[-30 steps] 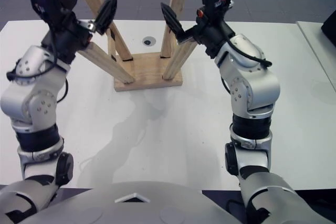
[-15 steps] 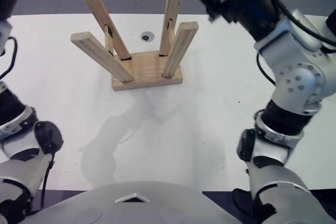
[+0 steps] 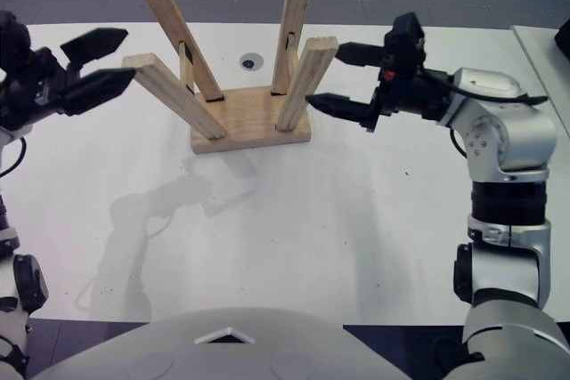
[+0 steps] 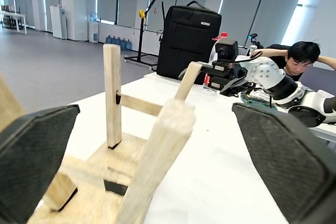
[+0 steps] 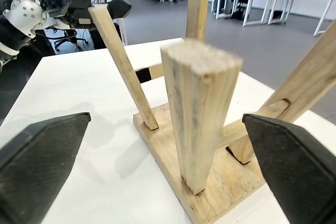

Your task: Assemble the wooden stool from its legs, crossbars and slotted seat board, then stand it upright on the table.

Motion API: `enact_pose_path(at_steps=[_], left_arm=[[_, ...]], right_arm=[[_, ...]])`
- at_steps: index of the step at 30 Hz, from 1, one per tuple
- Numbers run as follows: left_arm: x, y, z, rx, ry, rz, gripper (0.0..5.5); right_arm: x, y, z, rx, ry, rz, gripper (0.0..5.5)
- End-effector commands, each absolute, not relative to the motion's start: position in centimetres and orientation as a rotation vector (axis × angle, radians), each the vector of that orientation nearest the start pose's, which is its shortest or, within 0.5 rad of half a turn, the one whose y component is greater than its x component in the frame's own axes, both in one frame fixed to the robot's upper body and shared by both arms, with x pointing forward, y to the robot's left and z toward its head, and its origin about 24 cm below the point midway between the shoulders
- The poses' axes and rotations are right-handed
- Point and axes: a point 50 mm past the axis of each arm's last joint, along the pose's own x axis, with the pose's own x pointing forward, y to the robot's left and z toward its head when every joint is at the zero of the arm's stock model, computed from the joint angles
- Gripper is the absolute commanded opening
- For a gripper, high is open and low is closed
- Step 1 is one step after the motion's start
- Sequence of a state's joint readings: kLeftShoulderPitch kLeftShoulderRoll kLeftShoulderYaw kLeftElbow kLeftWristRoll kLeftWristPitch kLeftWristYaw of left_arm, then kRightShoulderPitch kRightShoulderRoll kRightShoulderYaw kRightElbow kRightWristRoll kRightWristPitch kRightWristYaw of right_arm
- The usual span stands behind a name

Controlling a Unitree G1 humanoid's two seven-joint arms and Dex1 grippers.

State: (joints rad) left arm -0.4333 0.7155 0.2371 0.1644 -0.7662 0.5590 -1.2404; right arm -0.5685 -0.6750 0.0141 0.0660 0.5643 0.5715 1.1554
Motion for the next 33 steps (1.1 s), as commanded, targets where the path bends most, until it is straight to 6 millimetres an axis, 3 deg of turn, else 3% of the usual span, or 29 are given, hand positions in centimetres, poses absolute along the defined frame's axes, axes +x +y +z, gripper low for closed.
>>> enact_pose_path(at_steps=[1,3,6,11,16,19,22,25,26,27,30,33], left_arm=[[29.4,23.5,16.5,-0.219,0.015,-1.196,5.40],[29.6,22.8,16.0,-0.236,0.029,-1.227,5.10],[29.7,22.3,15.4,-0.245,0.068,-1.266,4.60],[29.7,22.7,14.4,-0.251,0.142,-1.296,3.76],[29.3,23.3,14.5,-0.275,0.198,-1.348,2.96],[28.3,23.5,15.6,-0.317,0.243,-1.430,2.48],[27.3,23.8,17.9,-0.398,0.286,-1.523,2.15],[27.9,23.6,19.7,-0.505,0.305,-1.535,1.80],[28.6,23.3,19.6,-0.560,0.331,-1.509,1.66],[29.6,22.9,19.0,-0.618,0.368,-1.462,1.87],[33.1,21.7,14.6,-0.821,0.520,-1.140,2.35],[34.7,21.6,11.4,-1.001,0.516,-0.859,2.85]], right_arm=[[31.7,-17.8,17.7,-0.092,0.129,1.248,5.38],[32.0,-17.3,17.4,-0.088,0.125,1.264,5.40],[32.0,-16.6,16.9,-0.090,0.144,1.318,4.96],[32.2,-16.0,15.4,-0.088,0.207,1.363,4.17],[31.8,-16.4,15.4,-0.042,0.236,1.392,3.41],[30.3,-16.9,16.2,0.053,0.282,1.466,2.95],[28.7,-17.5,18.3,0.203,0.300,1.573,2.53],[28.7,-18.0,20.3,0.392,0.292,1.608,2.00],[29.4,-18.1,20.3,0.466,0.297,1.560,1.83],[30.7,-18.1,19.9,0.538,0.313,1.469,1.60],[34.5,-18.2,15.8,0.748,0.476,1.077,2.09],[35.6,-18.6,12.8,0.896,0.512,0.885,2.57]])
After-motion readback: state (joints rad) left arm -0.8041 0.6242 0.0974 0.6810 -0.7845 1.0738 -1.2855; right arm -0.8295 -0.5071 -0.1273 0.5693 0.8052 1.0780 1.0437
